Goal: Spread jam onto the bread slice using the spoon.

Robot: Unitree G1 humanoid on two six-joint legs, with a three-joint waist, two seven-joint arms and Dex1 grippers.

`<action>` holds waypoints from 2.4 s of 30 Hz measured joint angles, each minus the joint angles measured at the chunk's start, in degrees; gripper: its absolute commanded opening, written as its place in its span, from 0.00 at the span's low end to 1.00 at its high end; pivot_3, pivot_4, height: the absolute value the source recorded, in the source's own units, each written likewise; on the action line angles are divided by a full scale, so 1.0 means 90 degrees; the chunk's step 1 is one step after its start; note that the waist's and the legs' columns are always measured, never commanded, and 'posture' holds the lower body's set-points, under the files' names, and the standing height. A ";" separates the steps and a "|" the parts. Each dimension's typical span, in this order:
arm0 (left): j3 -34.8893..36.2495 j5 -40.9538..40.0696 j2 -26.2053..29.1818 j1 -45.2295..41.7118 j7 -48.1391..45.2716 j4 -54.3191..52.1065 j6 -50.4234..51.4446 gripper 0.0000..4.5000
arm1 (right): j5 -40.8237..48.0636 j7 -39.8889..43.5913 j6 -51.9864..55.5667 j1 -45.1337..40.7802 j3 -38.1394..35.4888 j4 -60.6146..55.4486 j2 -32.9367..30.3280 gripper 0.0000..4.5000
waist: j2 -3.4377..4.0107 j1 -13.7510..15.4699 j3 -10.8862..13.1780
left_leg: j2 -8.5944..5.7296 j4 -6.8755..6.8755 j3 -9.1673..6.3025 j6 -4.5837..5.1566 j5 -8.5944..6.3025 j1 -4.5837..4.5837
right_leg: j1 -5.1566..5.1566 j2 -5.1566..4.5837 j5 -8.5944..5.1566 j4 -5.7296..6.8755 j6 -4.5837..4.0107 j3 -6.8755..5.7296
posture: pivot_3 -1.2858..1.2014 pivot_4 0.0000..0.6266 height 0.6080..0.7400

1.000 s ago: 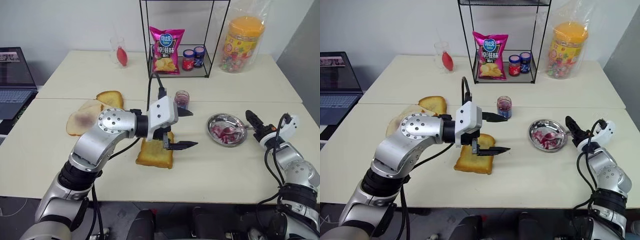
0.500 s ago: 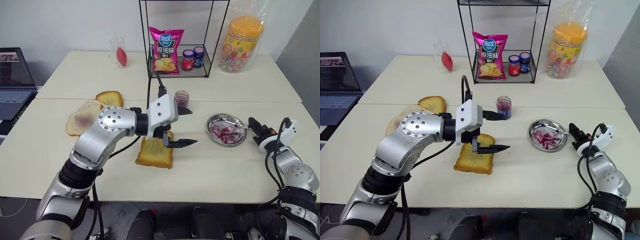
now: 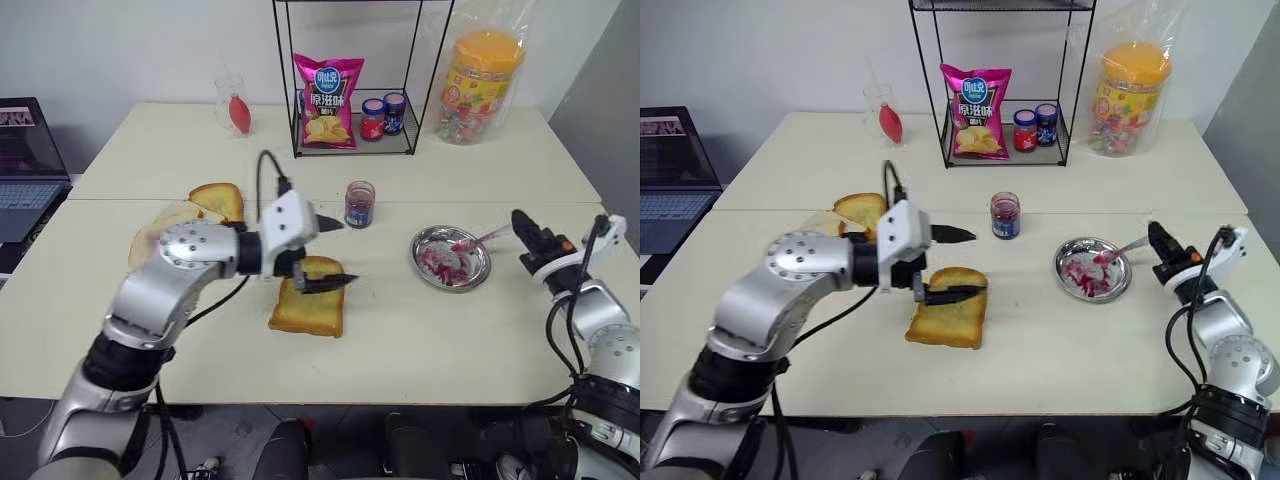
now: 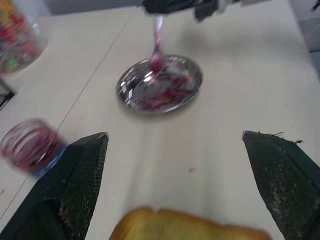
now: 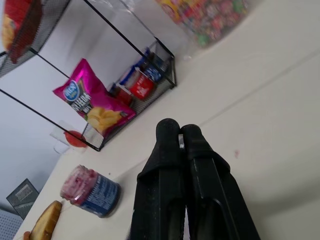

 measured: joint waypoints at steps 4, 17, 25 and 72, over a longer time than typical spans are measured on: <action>0.0128 -0.0141 -0.0036 0.0104 0.0142 -0.0209 0.0168 1.00 | 0.0166 -0.0082 0.0164 0.0076 0.0039 -0.0083 -0.0030 0.00 | 0.0001 0.0029 0.0001 | -0.0008 0.0003 0.0002 0.0000 0.0000 -0.0005 | 0.0001 -0.0005 0.0003 -0.0002 0.0005 0.0004 | 0.52 0.24 1.00; 0.0607 0.0194 -0.0059 0.0181 0.1225 0.0333 0.0207 1.00 | -0.0523 -0.0480 0.0252 -0.2687 0.1841 -0.0038 0.0043 0.00 | 0.0005 -0.0095 0.0003 | 0.0005 0.0001 0.0006 0.0000 0.0000 0.0000 | -0.0005 0.0006 0.0006 0.0002 0.0004 0.0008 | 0.52 0.24 1.00; 0.0848 0.0142 -0.0120 0.0184 0.1540 0.0316 0.0427 1.00 | -0.1729 -0.0117 -0.0451 -0.3781 0.2676 0.1622 0.0507 0.00 | 0.0005 -0.0027 0.0004 | -0.0001 0.0000 0.0010 0.0000 0.0000 -0.0013 | -0.0016 0.0000 0.0023 -0.0004 -0.0026 0.0009 | 0.52 0.24 1.00; 0.0775 0.0702 -0.0216 0.0404 0.1888 0.0546 0.0174 1.00 | -0.4584 0.1662 -0.2872 -0.4746 0.3363 0.5327 0.1552 0.00 | 0.0005 -0.0065 0.0004 | 0.0001 -0.0002 0.0012 -0.0002 0.0001 -0.0010 | -0.0028 0.0001 0.0025 0.0014 -0.0029 0.0014 | 0.52 0.24 1.00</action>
